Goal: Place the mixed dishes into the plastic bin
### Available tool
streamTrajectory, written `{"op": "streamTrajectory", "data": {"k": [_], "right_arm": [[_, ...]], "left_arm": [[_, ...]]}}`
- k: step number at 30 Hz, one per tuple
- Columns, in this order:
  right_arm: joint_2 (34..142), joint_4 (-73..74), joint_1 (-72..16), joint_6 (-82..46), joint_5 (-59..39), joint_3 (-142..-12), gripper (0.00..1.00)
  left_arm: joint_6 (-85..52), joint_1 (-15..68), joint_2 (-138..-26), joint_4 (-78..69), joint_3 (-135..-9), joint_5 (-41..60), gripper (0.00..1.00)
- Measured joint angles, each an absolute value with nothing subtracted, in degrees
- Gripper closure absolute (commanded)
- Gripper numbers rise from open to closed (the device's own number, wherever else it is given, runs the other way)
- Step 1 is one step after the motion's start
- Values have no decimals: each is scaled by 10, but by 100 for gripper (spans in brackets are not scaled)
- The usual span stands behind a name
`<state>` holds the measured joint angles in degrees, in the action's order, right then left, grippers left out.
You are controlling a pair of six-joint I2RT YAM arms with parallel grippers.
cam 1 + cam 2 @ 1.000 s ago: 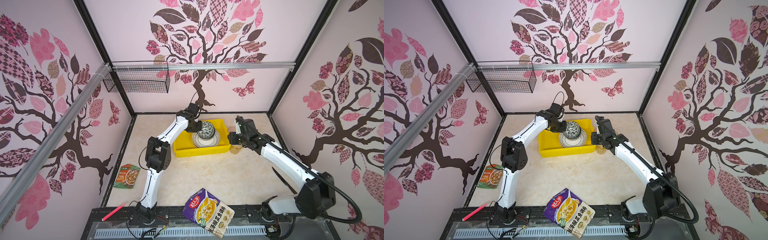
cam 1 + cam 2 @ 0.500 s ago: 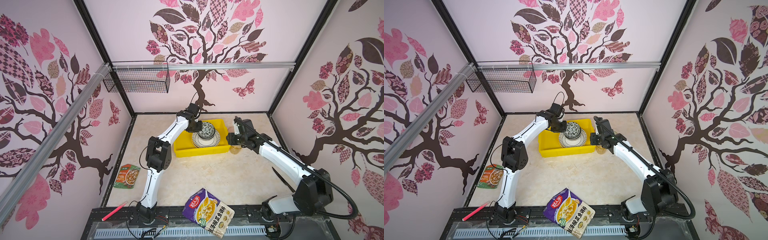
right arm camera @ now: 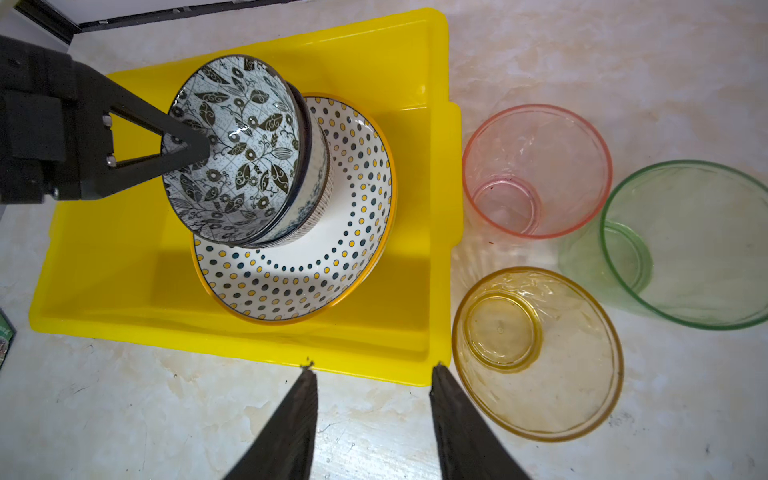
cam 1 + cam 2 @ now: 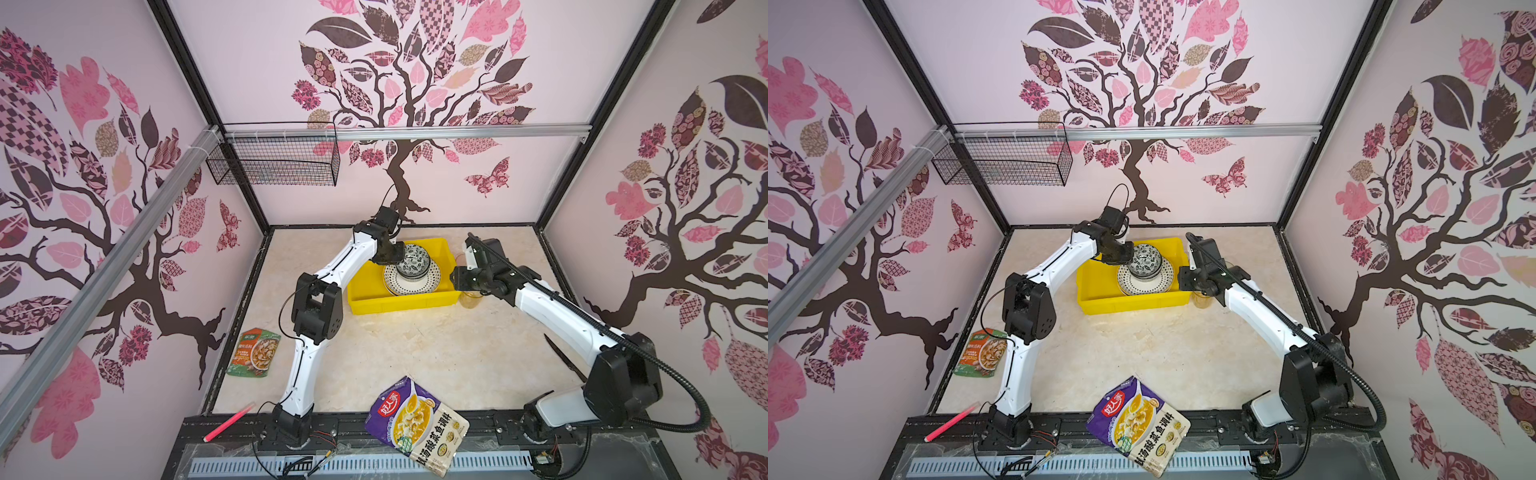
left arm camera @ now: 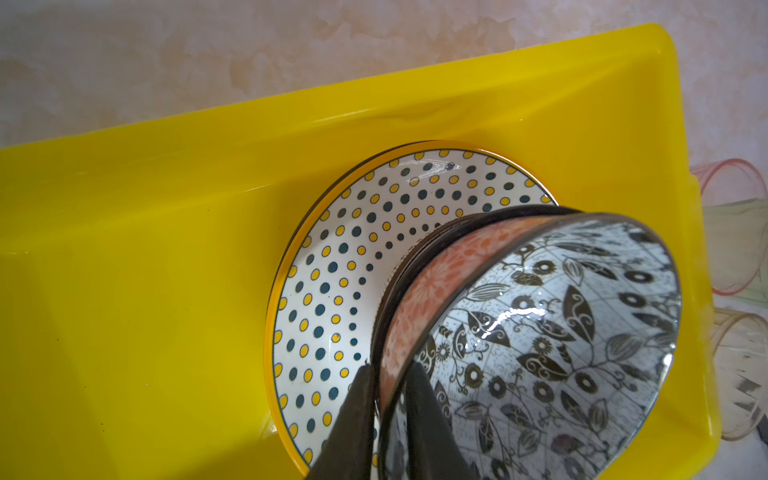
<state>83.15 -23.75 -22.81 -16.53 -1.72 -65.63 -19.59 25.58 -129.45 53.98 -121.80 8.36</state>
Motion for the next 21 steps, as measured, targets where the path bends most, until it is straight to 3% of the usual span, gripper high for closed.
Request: {"op": "streamTrajectory", "data": {"k": [14, 21], "right_arm": [[833, -237, -228, -167, -29, -656, 53], [833, -237, -228, -169, -32, -656, 52]], "left_arm": [[-210, 241, -1287, 519, -1214, 114, 81], [-210, 241, -1271, 519, -1213, 112, 88]]}}
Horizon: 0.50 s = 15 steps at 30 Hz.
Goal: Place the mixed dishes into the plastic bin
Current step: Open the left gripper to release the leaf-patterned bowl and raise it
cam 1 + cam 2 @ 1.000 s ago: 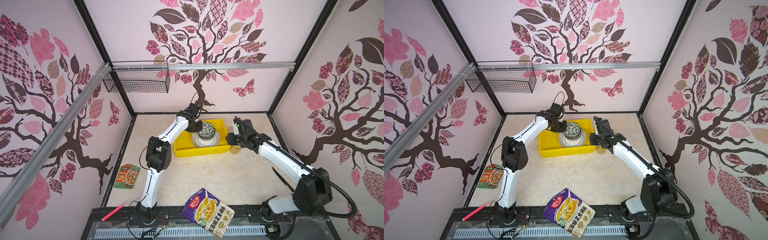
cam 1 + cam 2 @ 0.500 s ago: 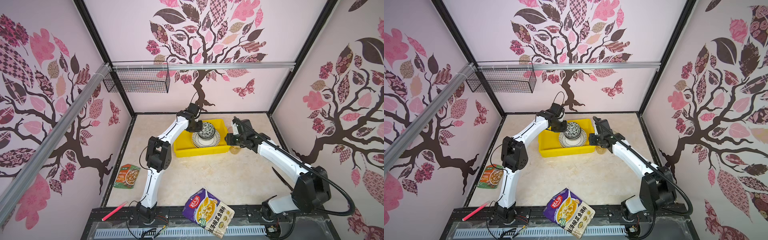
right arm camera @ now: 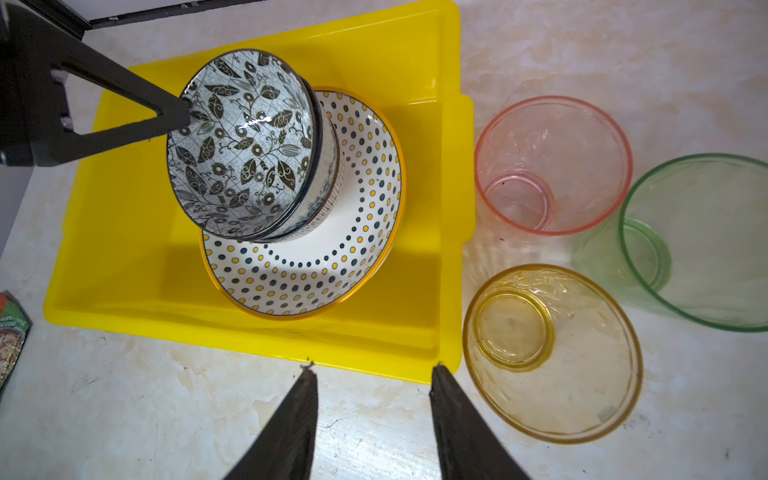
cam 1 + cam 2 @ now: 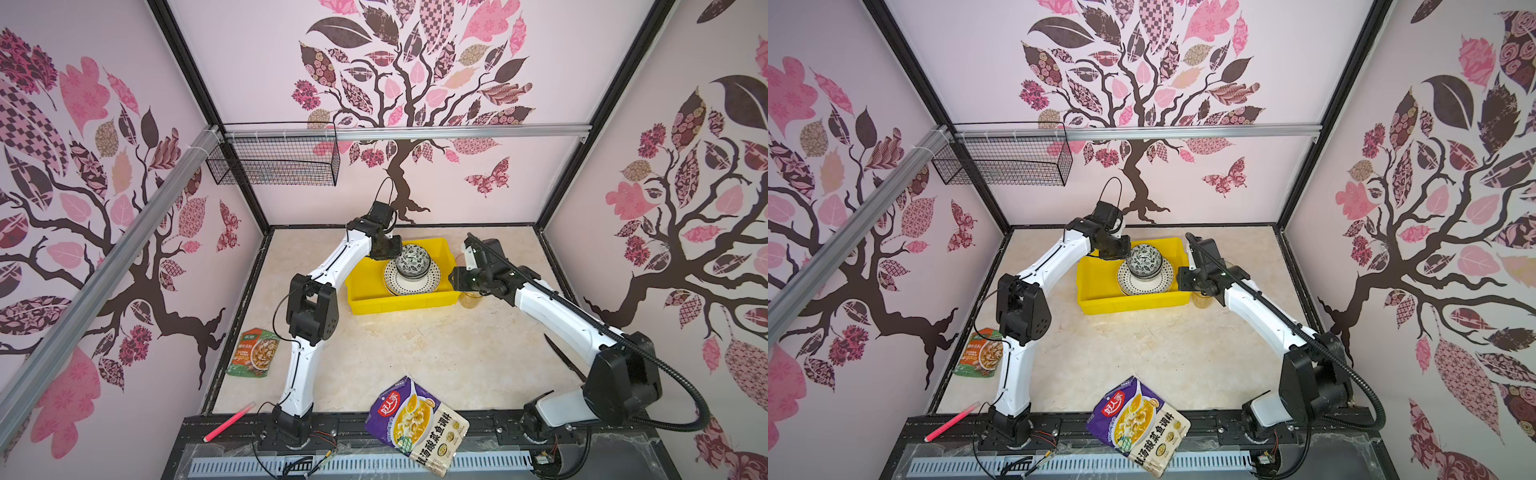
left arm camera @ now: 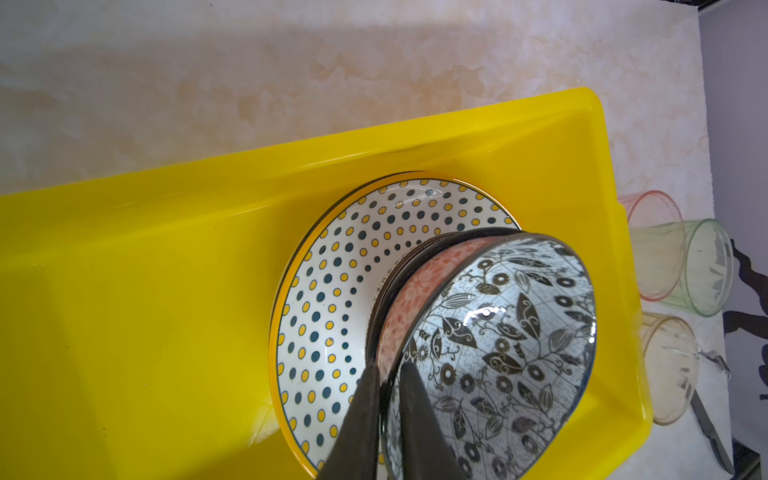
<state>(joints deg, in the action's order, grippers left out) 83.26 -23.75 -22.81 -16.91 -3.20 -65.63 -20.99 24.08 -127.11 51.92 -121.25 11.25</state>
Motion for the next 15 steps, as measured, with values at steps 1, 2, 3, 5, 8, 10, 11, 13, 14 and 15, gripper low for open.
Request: {"op": "streamTrajectory", "data": {"k": [1, 2, 3, 5, 8, 10, 11, 13, 14, 15], "right_arm": [[833, -237, -228, -169, -32, -656, 52], [833, -237, -228, -169, -32, -656, 52], [833, -237, -228, -169, -32, -656, 52], [833, -237, -228, -169, -32, -656, 52], [833, -237, -228, -169, -32, -656, 52], [833, -237, -228, -169, -32, -656, 52], [833, -237, -228, -169, -33, -656, 52], [833, -237, -228, -169, -33, -656, 52], [833, -237, -228, -169, -33, -656, 52], [833, -237, -228, -169, -33, -656, 52]], "left_arm": [[-210, 241, -1271, 519, -1212, 112, 88], [-210, 241, -1271, 519, -1211, 112, 88], [-210, 241, -1271, 519, -1210, 112, 88], [-210, 241, -1271, 519, -1209, 112, 88], [-210, 241, -1271, 519, -1208, 113, 88], [-210, 241, -1271, 519, -1208, 113, 88], [-210, 241, -1271, 519, -1208, 113, 88], [-210, 241, -1271, 519, -1206, 112, 89], [-210, 241, -1271, 519, -1205, 112, 89], [-210, 241, -1271, 519, -1204, 112, 89]]}}
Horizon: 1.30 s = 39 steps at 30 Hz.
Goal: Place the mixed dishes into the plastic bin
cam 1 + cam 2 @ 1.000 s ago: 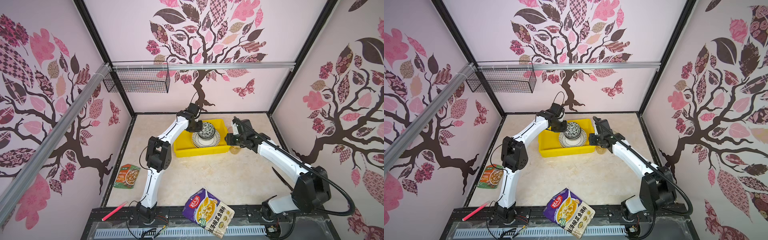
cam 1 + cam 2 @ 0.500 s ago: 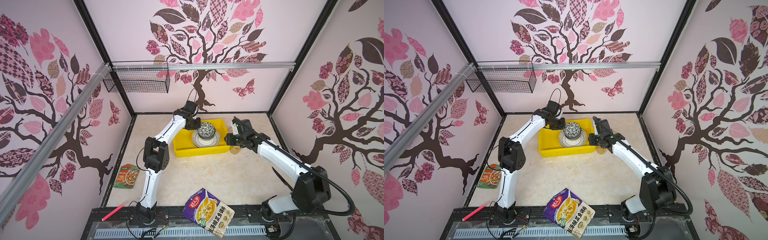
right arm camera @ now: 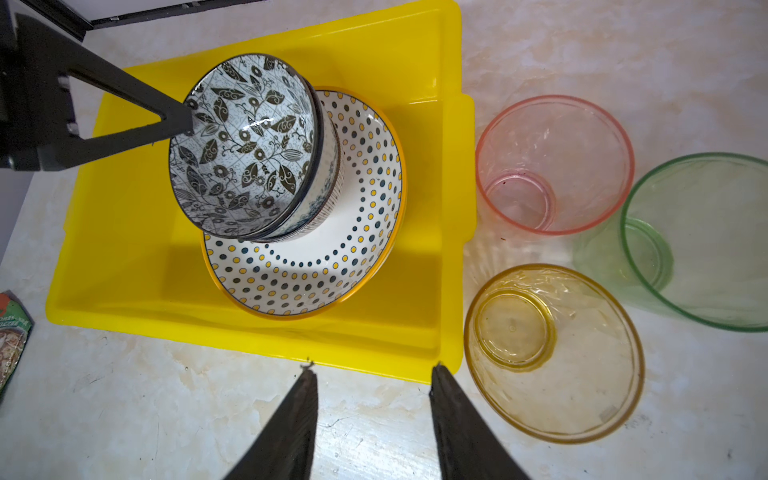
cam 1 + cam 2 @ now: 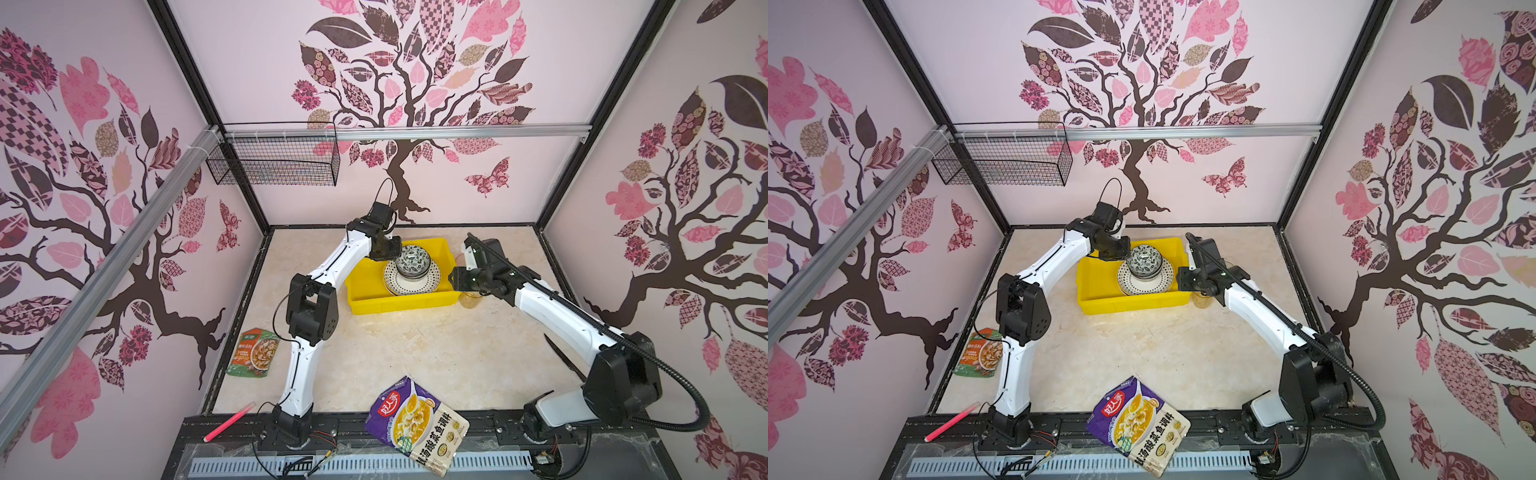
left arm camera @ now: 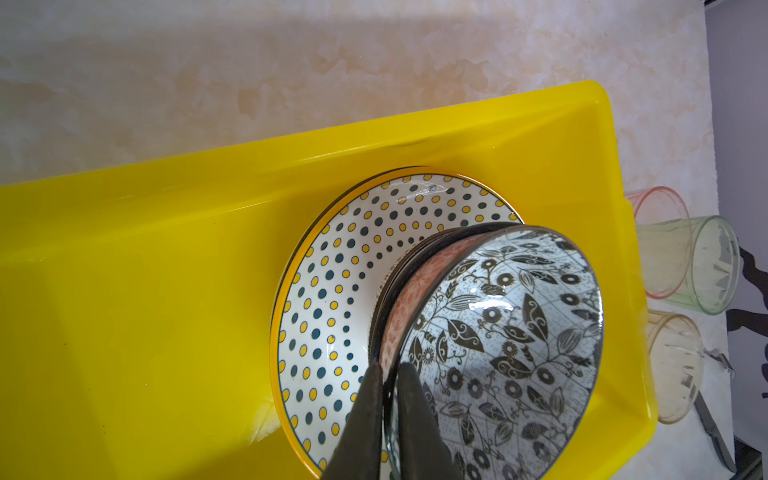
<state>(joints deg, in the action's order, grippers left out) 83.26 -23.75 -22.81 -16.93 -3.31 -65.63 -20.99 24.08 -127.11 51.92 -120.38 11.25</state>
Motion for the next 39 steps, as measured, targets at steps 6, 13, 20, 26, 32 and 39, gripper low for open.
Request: {"op": "streamTrajectory", "data": {"k": [6, 13, 20, 26, 32, 39], "right_arm": [[838, -237, -228, -170, -40, -656, 53], [854, -235, -228, -172, -44, -656, 53], [871, -230, -228, -178, -46, -663, 55], [878, -223, -228, -179, -48, -676, 55], [893, -218, -228, -180, -50, -676, 55], [910, -218, -228, -182, -50, -681, 55]], "left_arm": [[-211, 241, -1271, 519, -1192, 113, 89], [-215, 241, -1271, 519, -1187, 118, 84], [-216, 240, -1258, 519, -1176, 119, 80], [-224, 238, -1204, 511, -1152, 117, 78], [-227, 236, -1140, 493, -1113, 111, 77], [-225, 234, -1088, 490, -1060, 94, 77]]}}
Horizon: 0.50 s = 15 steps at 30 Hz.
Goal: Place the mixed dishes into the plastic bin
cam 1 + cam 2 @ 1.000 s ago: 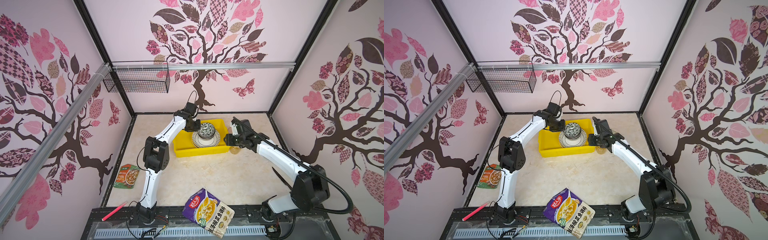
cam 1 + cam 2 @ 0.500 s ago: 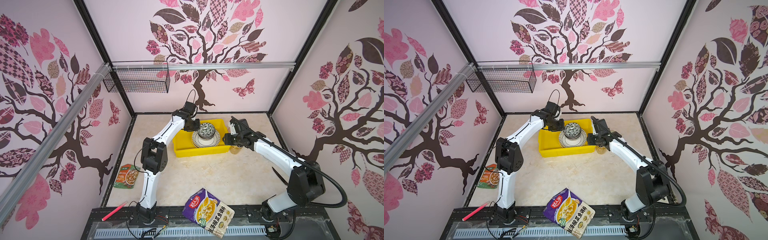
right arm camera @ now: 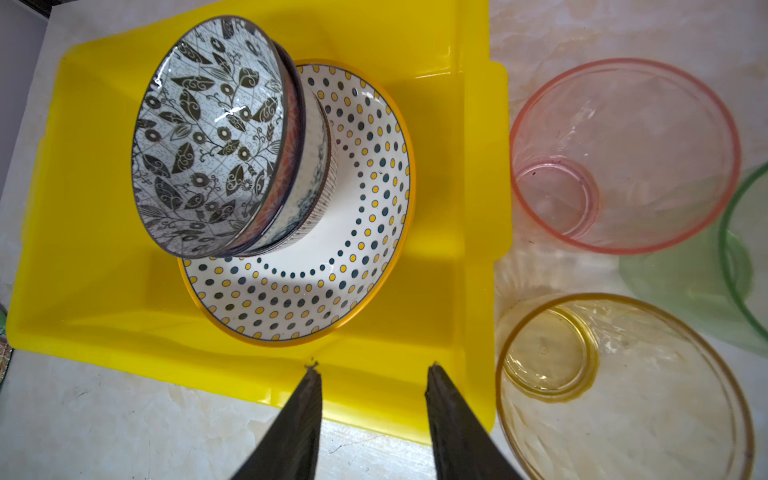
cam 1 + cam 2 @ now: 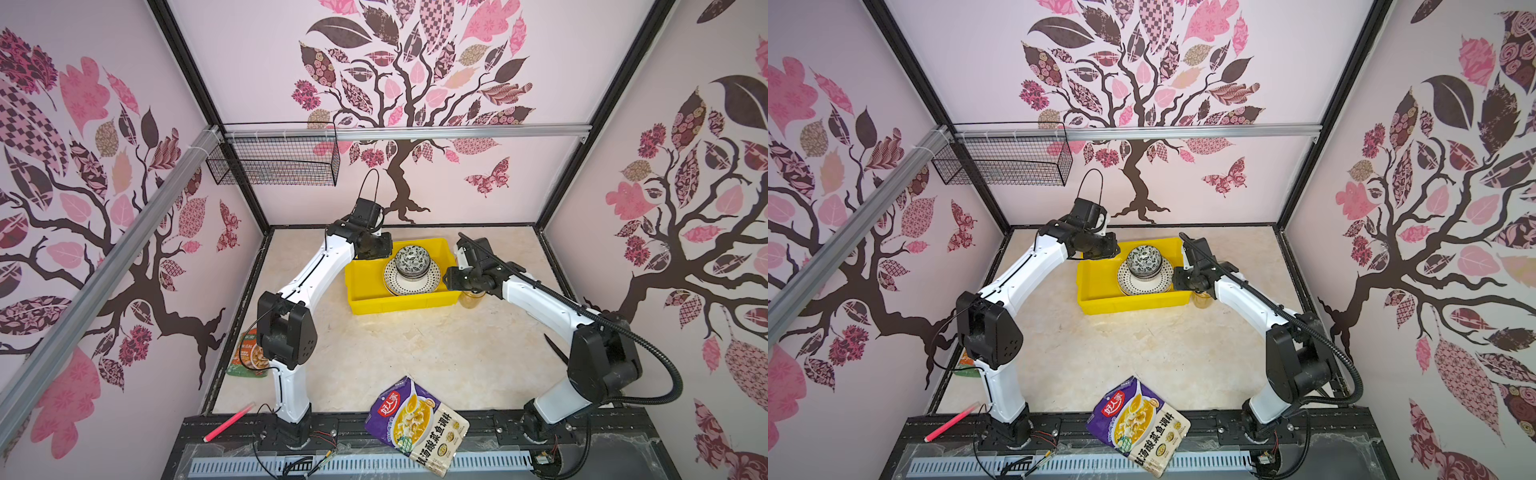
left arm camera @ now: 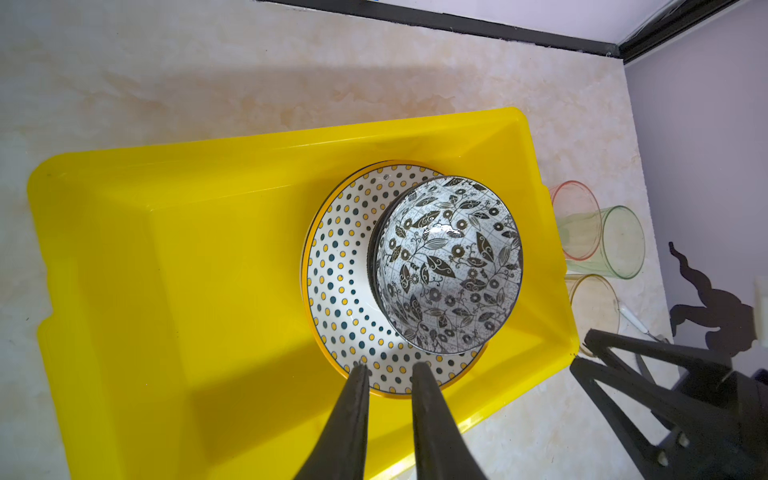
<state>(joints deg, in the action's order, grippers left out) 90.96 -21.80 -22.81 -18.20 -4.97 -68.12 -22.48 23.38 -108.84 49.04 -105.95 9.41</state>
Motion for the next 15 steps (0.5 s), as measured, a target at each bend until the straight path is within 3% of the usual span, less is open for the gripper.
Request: {"op": "streamTrajectory", "data": {"k": [10, 15], "right_arm": [[926, -217, -228, -183, -50, -700, 60], [946, -216, -228, -186, -47, -716, 68]], "left_arm": [[-217, 232, -987, 494, -984, 76, 76], [-207, 232, -941, 498, -950, 60, 76]]}}
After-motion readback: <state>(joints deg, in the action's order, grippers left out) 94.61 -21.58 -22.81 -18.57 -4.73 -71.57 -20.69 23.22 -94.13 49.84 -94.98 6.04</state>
